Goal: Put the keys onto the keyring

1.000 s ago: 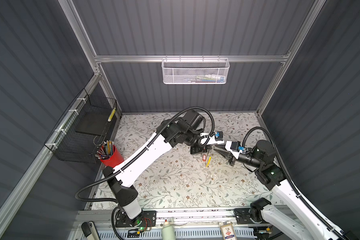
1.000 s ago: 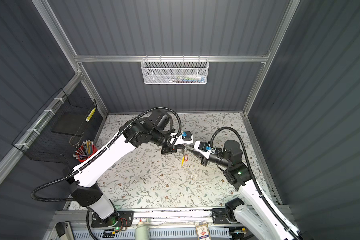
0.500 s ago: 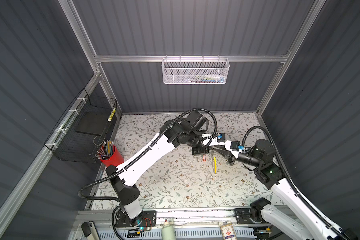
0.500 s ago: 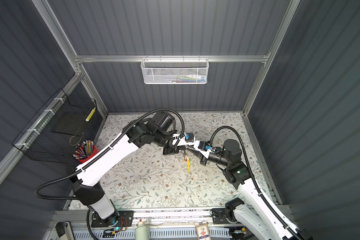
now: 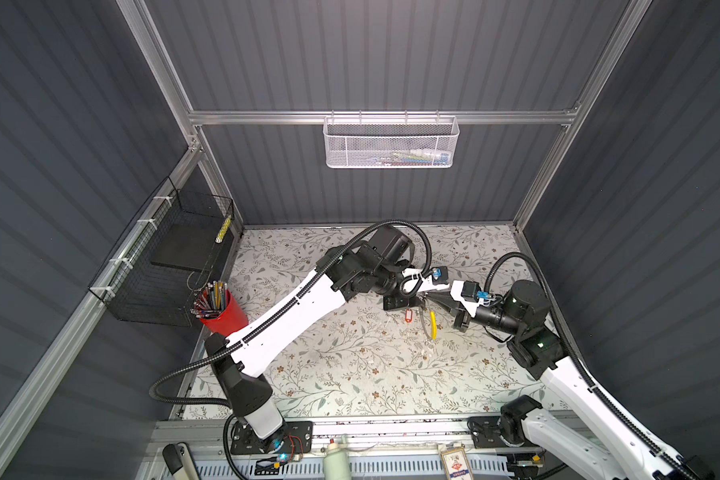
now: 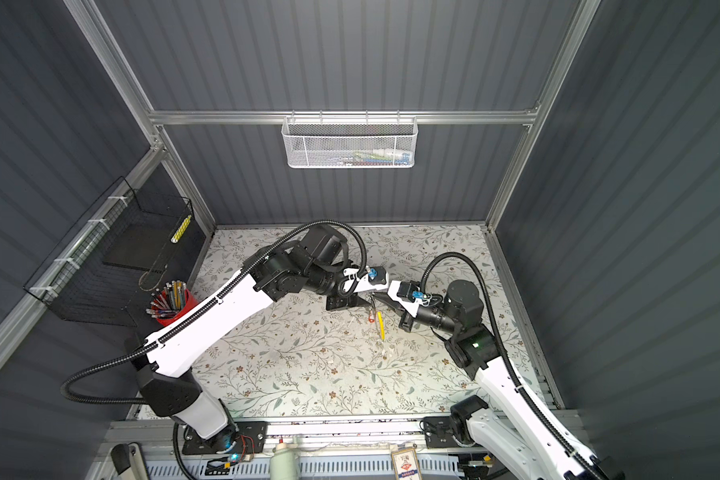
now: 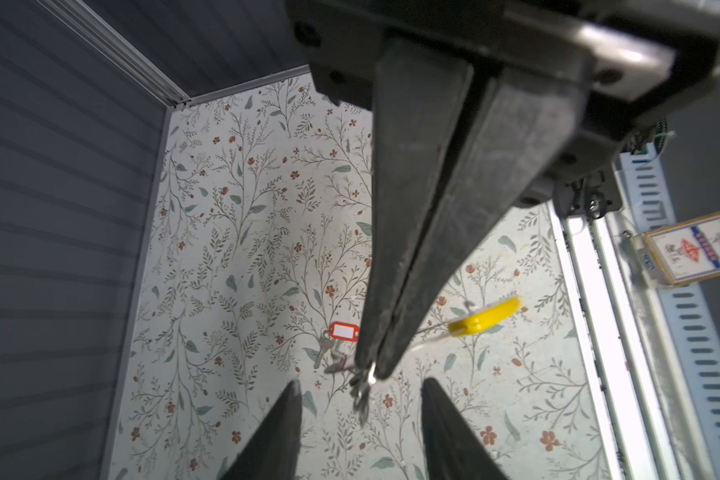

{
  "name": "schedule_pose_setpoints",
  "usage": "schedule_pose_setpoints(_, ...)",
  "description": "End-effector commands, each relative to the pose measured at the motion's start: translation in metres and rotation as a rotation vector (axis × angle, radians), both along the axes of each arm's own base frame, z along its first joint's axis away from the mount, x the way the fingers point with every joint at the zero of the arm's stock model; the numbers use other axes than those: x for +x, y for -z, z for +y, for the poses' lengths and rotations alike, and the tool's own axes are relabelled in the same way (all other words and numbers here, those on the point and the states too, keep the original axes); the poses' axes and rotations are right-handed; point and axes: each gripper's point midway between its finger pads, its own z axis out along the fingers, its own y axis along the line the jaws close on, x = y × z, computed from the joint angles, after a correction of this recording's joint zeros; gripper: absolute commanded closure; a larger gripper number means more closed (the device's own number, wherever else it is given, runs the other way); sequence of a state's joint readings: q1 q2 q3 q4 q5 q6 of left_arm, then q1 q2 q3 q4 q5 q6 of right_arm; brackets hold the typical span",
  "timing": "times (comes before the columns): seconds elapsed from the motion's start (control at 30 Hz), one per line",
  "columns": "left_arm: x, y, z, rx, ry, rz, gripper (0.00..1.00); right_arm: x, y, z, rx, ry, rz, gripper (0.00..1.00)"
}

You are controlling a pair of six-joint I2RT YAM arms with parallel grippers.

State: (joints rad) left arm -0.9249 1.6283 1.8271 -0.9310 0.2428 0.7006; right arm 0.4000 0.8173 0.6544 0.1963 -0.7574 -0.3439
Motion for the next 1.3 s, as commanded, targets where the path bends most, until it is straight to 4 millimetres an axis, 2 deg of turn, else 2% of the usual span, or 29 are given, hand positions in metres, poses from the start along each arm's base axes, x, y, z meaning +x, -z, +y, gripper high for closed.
schedule_pose_setpoints(0.0,0.014,-0.024,0.010,-0.119,-0.097,-0.040,0.46,-0.001,-0.016,-0.001,0.092,0.007,-0.025,1.00)
schedule_pose_setpoints(0.13,0.026,-0.030,0.022,-0.223,-0.181,-0.023,0.45,0.002,-0.026,-0.001,0.160,0.011,-0.019,1.00)
schedule_pose_setpoints(0.23,0.019,-0.033,0.020,-0.283,-0.163,0.013,0.50,0.004,-0.034,-0.002,0.202,0.019,-0.022,1.00)
schedule_pose_setpoints(0.43,0.013,-0.023,0.016,-0.307,-0.132,0.083,0.55,0.007,-0.047,0.000,0.253,0.008,-0.035,1.00)
schedule_pose_setpoints(0.57,0.010,-0.027,0.008,-0.366,-0.113,0.116,0.59,0.008,-0.055,0.001,0.288,0.004,-0.043,1.00)
schedule_pose_setpoints(0.67,0.005,-0.029,0.003,-0.395,-0.087,0.156,0.59,0.010,-0.059,0.002,0.312,0.008,-0.045,1.00)
schedule_pose_setpoints(0.8,-0.002,-0.034,0.000,-0.443,-0.060,0.194,0.53,0.010,-0.060,0.003,0.321,0.012,-0.041,1.00)
schedule_pose_setpoints(0.9,0.000,-0.022,-0.002,-0.452,-0.082,0.220,0.53,0.010,-0.060,0.005,0.325,0.014,-0.038,1.00)
schedule_pose_setpoints(0.97,0.005,-0.021,-0.004,-0.453,-0.101,0.218,0.56,0.010,-0.061,0.006,0.331,0.016,-0.038,1.00)
schedule_pose_setpoints(1.27,0.019,-0.024,-0.007,-0.477,-0.157,0.193,0.83,0.012,-0.066,0.008,0.359,0.035,-0.033,1.00)
